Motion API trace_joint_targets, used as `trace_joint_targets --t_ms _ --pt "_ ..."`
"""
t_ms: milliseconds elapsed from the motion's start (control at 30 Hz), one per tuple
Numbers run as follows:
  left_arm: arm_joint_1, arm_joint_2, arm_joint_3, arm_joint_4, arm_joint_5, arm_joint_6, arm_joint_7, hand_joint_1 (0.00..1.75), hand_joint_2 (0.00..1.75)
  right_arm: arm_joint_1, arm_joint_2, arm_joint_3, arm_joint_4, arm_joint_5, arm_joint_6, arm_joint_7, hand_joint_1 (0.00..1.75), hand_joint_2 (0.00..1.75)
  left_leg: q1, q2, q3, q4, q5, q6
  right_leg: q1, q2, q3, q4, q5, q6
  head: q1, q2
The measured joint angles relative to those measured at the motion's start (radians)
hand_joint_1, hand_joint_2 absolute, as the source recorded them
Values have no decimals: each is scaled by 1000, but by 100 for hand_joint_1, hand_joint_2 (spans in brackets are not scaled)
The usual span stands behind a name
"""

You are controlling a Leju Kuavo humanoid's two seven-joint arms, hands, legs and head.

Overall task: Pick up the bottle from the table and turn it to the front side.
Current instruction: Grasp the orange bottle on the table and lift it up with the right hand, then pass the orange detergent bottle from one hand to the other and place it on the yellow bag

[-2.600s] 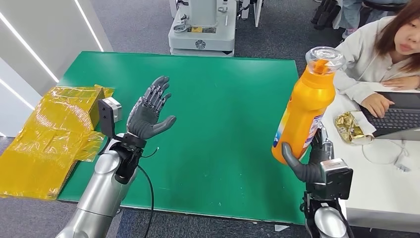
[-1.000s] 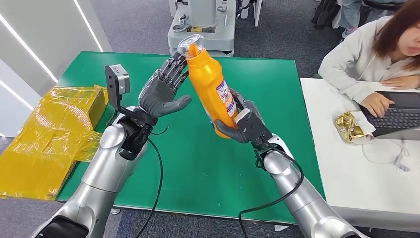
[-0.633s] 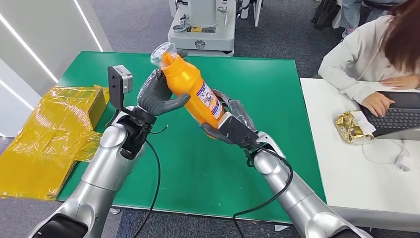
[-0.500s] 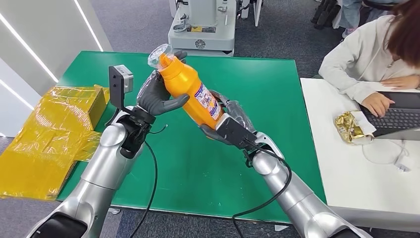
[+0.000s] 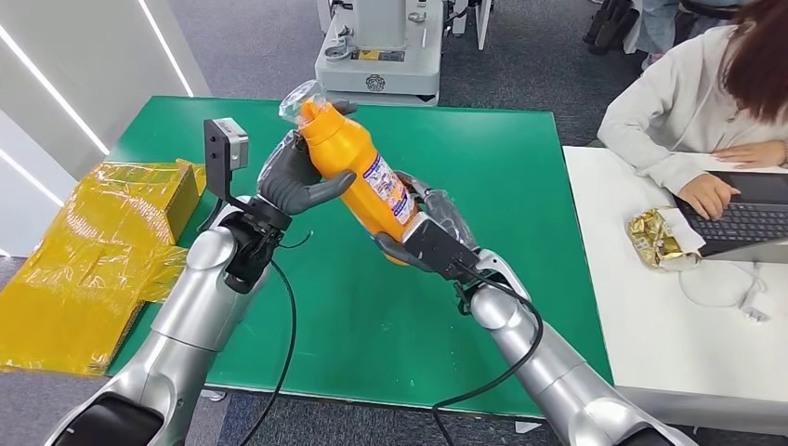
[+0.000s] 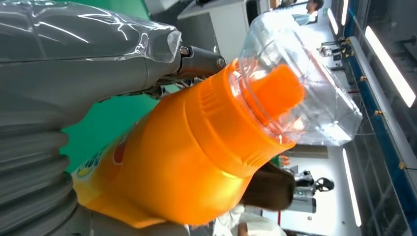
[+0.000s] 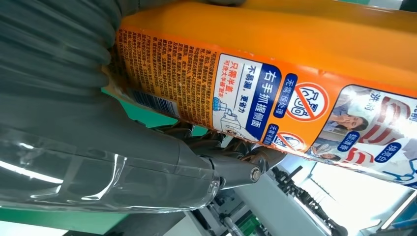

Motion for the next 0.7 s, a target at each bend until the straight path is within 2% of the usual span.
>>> trace_joint_targets --t_ms 200,633,667,700 --pt "4 -1 21 -1 74 -17 17 175 175 1 0 2 0 -1 -8 1 172 175 0 1 0 0 0 0 0 1 0 0 0 0 0 0" --pt "24 -33 38 -1 333 -79 135 175 175 10 -3 10 -11 -18 -14 -5 172 175 0 1 0 0 0 0 0 1 -1 -1 0 0 0 0" --pt "24 -35 38 0 356 -85 143 175 175 11 -4 10 -13 -19 -14 -5 163 175 0 1 0 0 0 0 0 1 -1 -1 0 0 0 0" --pt "25 -37 38 2 372 -89 147 175 175 12 -6 10 -15 -21 -15 -5 120 175 0 1 0 0 0 0 0 1 -1 -1 0 0 0 0"
